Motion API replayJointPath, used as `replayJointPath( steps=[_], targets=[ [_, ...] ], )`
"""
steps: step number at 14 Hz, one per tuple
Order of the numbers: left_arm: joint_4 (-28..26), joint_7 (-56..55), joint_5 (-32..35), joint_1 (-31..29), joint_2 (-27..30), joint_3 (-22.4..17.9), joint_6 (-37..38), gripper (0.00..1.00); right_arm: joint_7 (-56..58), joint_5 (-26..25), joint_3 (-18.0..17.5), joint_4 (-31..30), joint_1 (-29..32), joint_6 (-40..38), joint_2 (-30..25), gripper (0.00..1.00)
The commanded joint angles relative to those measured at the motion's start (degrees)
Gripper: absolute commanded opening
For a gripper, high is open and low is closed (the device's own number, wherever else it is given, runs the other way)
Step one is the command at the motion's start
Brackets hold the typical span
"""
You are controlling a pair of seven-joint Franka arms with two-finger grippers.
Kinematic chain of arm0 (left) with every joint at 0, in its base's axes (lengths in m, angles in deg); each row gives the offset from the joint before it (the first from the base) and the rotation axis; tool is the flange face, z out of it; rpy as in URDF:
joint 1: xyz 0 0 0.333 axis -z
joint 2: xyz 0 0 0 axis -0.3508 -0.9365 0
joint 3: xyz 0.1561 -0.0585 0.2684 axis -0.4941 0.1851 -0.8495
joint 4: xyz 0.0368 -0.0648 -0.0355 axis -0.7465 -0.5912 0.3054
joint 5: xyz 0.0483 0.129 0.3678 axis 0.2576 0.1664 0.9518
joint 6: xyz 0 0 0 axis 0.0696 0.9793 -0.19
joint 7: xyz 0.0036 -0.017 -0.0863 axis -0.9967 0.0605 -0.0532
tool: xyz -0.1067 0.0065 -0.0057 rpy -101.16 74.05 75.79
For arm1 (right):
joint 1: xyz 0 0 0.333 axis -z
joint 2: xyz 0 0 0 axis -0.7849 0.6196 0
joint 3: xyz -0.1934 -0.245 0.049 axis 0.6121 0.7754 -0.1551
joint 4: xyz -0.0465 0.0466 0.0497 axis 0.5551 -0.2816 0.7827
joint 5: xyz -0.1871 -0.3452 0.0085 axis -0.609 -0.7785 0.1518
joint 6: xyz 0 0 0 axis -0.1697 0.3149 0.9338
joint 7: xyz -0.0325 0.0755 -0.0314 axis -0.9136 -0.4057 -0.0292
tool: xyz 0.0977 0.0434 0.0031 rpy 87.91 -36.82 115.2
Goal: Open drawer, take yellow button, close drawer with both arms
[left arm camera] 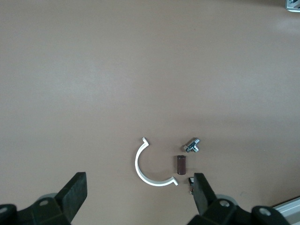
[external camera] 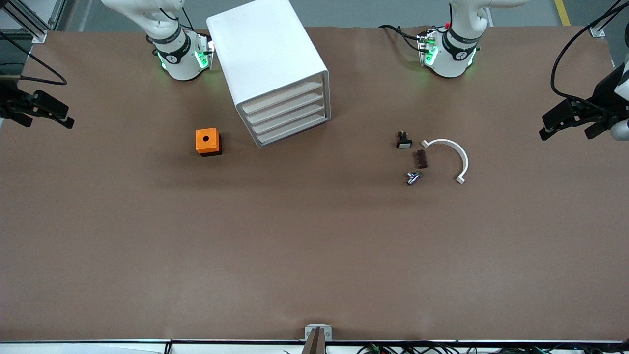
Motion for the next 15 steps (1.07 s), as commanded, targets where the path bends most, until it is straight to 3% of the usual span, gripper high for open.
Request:
replayJointPath(
  steps=[1, 8, 11, 15],
  targets=[
    [1.5, 0.0, 0.6, -0.1, -0.6, 0.2, 1.3, 1.00, -0.4, 0.5, -0.1, -1.4, -0.1, 0.3, -1.5, 1.00],
    [1.5, -0.2, -7.1, -0.5, -1.0, -0.1, 3.2, 1.00, -0.4, 0.5, -0.1, -1.4, -0.1, 0.1, -1.4, 1.00],
    [1.5, -1.0, -17.8, -1.6, -2.3, -0.2, 5.5, 1.00, -0.4, 0.4, -0.1, -0.8, -0.1, -0.2, -1.3, 1.00],
    [1.5, -12.4, -30.9, -1.3, -5.6, 0.7, 8.4, 1.00, -0.1, -0.1, -0.2, 0.8, -0.1, -0.3, -0.7, 1.00]
  ],
)
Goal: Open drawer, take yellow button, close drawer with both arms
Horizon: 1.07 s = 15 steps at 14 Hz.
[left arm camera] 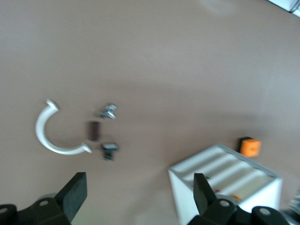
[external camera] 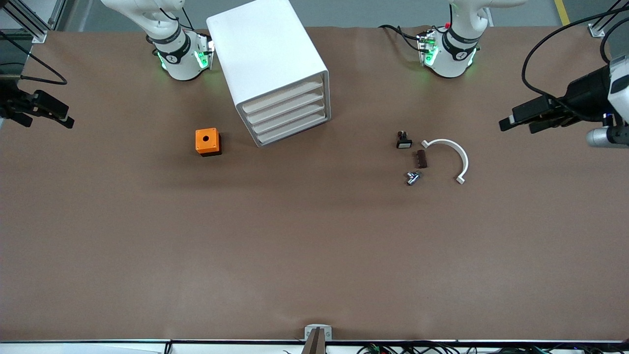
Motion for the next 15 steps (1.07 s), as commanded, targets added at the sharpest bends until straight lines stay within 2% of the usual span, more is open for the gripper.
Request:
replayJointPath(
  steps=[1, 3, 6, 8, 10, 15],
  targets=[
    [1.6, -8.2, -7.7, 1.1, -3.2, 1.9, 1.8, 1.00, -0.1, -0.1, -0.1, 0.7, 0.1, -0.2, -0.1, 1.00],
    [1.6, -16.3, -12.7, 2.2, -4.8, 4.4, 1.8, 1.00, 0.2, -0.2, -0.1, 0.8, 0.6, -0.2, 1.8, 1.00],
    [3.0, -28.9, -14.7, 5.5, -7.6, 7.0, 1.4, 1.00, 0.4, -0.2, 0.1, 1.1, 0.4, 0.3, 3.9, 1.00],
    [7.0, -39.1, -22.5, 5.7, -12.4, 7.1, 1.7, 1.00, 0.3, -0.1, 0.0, 1.3, 0.2, 0.4, 8.0, 1.00],
    [7.3, -48.2, -28.2, 6.8, -15.2, 7.6, 1.6, 1.00, 0.4, -0.2, 0.0, 1.6, 0.6, 0.4, 11.3, 1.00],
    [8.2, -66.3, -27.9, 14.3, -24.2, 7.6, 1.6, 1.00, 0.4, -0.5, 0.1, 4.0, 1.4, 0.5, 15.6, 1.00]
  ],
)
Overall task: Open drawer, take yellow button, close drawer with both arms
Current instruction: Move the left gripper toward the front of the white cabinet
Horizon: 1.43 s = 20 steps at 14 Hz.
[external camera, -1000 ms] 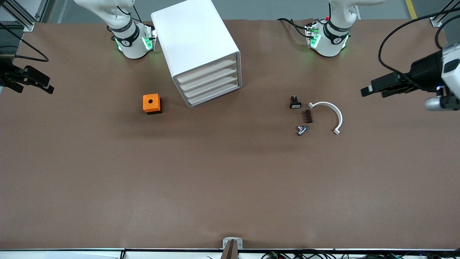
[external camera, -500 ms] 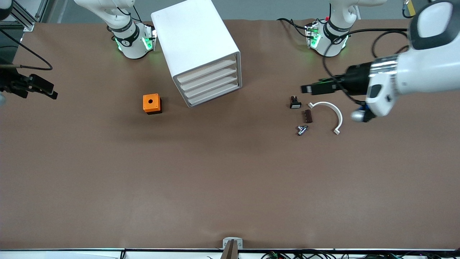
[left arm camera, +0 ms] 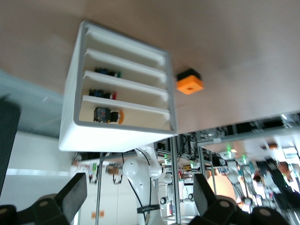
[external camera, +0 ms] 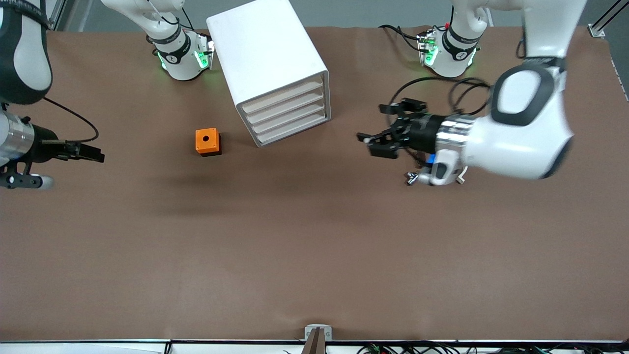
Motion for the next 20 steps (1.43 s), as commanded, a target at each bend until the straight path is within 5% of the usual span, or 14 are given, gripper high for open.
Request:
replayJointPath(
  steps=[1, 9, 15, 20],
  targets=[
    [2.9, -12.3, -0.9, 2.5, -5.4, 0.0, 0.9, 1.00, 0.3, -0.3, -0.4, 3.3, 0.8, -1.3, 1.1, 1.00],
    [3.8, -44.0, 2.6, 5.7, -15.6, 0.1, 5.4, 1.00, -10.8, 0.9, -0.7, 2.6, -0.6, -1.6, 0.7, 1.00],
    [3.7, -57.5, 1.7, 6.5, -20.7, 0.6, 12.0, 0.99, -24.8, 1.1, -0.7, 1.9, -4.7, -1.6, 0.0, 1.00],
    [3.6, -61.6, -1.6, 8.6, -21.5, 0.7, 14.7, 0.65, -30.0, 1.1, -0.7, 1.9, -6.9, -1.7, 0.0, 1.00]
  ],
)
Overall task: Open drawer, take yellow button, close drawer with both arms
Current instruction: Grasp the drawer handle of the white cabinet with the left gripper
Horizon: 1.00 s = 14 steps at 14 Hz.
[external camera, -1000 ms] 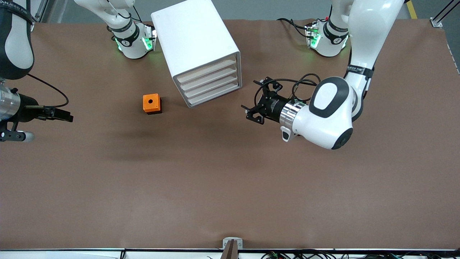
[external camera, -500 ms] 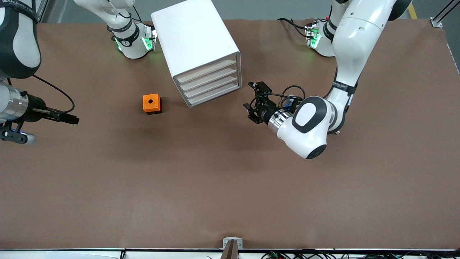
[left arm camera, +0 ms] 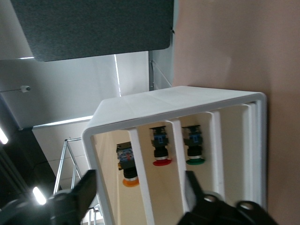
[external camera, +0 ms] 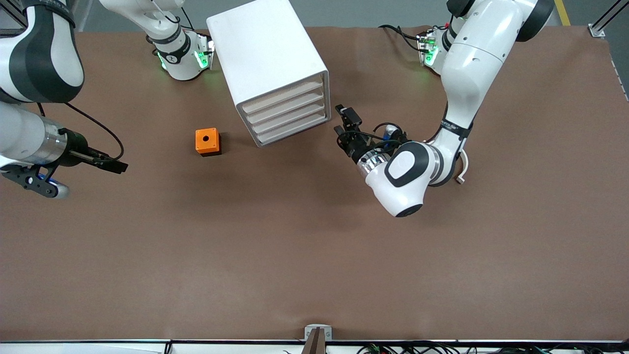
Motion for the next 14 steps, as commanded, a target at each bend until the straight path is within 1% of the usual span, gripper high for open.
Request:
replayJointPath(
  steps=[1, 2, 3, 7, 14],
  targets=[
    [1.7, -2.9, -2.8, 1.2, -1.1, 0.0, 1.6, 0.57, -3.5, 0.5, -0.1, -0.2, -0.7, -0.6, -0.6, 1.00],
    [1.7, -3.5, -3.4, 1.6, -1.6, 0.0, 1.5, 0.51, -5.0, 0.5, -0.1, -0.2, -1.3, -0.6, -0.6, 1.00],
    [1.7, -3.8, -3.5, 1.9, -2.1, 0.0, 1.5, 0.48, -5.9, 0.5, -0.1, -0.3, -1.8, -0.6, -0.6, 1.00],
    [1.7, -4.0, -4.5, 3.4, -2.9, 0.0, 1.4, 0.47, -10.8, 0.5, -0.1, -0.2, -4.0, -0.5, -0.6, 1.00],
    [1.5, -4.5, -5.3, 7.0, -3.8, -0.1, 0.0, 0.47, -11.9, 0.5, 0.0, -0.2, -4.9, 0.2, -0.5, 1.00]
  ],
)
